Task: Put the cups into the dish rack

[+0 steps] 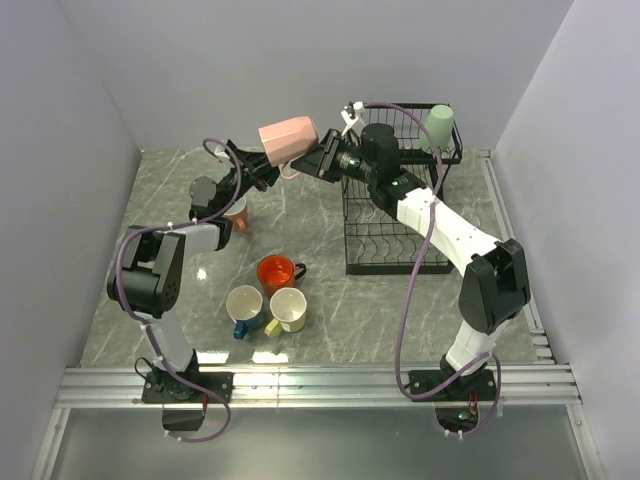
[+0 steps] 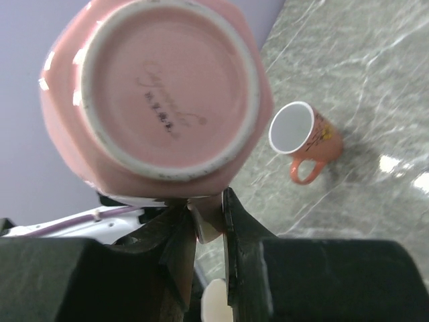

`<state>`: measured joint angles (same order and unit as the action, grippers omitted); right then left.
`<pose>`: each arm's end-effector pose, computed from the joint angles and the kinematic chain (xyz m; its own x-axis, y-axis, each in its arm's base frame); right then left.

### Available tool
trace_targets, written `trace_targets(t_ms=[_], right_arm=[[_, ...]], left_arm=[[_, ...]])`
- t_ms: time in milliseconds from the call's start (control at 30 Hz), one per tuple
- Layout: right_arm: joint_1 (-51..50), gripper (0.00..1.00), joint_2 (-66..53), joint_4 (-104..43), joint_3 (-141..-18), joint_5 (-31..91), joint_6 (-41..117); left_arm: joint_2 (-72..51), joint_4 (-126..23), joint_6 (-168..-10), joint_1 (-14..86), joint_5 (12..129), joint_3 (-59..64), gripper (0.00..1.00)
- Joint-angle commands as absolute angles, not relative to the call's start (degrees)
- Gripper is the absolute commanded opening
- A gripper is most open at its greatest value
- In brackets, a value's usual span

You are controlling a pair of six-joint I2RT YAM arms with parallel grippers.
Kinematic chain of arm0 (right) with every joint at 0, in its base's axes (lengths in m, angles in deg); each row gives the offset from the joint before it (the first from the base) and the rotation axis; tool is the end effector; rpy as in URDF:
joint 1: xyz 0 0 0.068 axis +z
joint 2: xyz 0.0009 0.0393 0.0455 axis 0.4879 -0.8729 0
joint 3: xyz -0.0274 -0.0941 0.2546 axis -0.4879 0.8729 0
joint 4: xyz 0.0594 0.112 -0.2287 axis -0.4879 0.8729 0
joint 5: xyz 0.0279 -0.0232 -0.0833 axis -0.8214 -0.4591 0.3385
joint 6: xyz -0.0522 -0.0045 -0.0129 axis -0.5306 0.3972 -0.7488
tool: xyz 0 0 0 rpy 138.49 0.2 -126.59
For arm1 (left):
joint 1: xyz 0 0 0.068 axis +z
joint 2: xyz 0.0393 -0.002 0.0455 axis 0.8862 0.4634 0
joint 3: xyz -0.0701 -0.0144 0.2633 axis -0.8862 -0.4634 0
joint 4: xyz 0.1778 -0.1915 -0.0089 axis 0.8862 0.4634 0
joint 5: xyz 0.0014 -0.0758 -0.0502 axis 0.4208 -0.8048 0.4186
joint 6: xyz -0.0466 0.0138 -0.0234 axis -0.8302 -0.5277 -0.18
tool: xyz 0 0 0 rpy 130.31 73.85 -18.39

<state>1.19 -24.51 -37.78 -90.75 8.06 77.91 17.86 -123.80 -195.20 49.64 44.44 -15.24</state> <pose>0.3524 0.2268 0.3688 -0.6874 0.3356 -0.6441 -0.5247 0.3838 0.7599 0.3679 -0.1037 0.2696 -0.7943 -0.5701 0.2100 0.0533 -0.4096 -0.9107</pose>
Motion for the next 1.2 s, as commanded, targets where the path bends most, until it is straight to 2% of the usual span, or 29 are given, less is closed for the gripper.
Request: trace_targets(t_ms=[0, 167, 300, 800, 1167], right_arm=[[1.91, 0.0, -17.35, -55.86, -92.46, 6.51, 87.79], [0.68, 0.0, -16.39, -55.78, -92.37, 8.09, 87.79], [-0.98, 0.0, -15.42, -56.04, -91.4, 9.41, 87.96], [-7.84, 0.0, -10.76, -58.5, -85.96, 10.2, 91.04], [-15.57, 0.0, -8.39, -49.28, -90.24, 10.82, 85.25]], left_arm=[[19.84, -155.98, -229.41, 45.61, 35.59, -14.46, 0.28], [20.46, -155.98, -228.88, 45.61, 34.45, -14.46, 0.38], [20.98, -155.89, -228.26, 45.61, 33.4, -13.76, 0.41], [22.39, -155.89, -227.47, 45.61, 32.78, -12.53, 0.44], [22.13, -155.98, -227.21, 45.7, 32.61, -11.74, 0.47]])
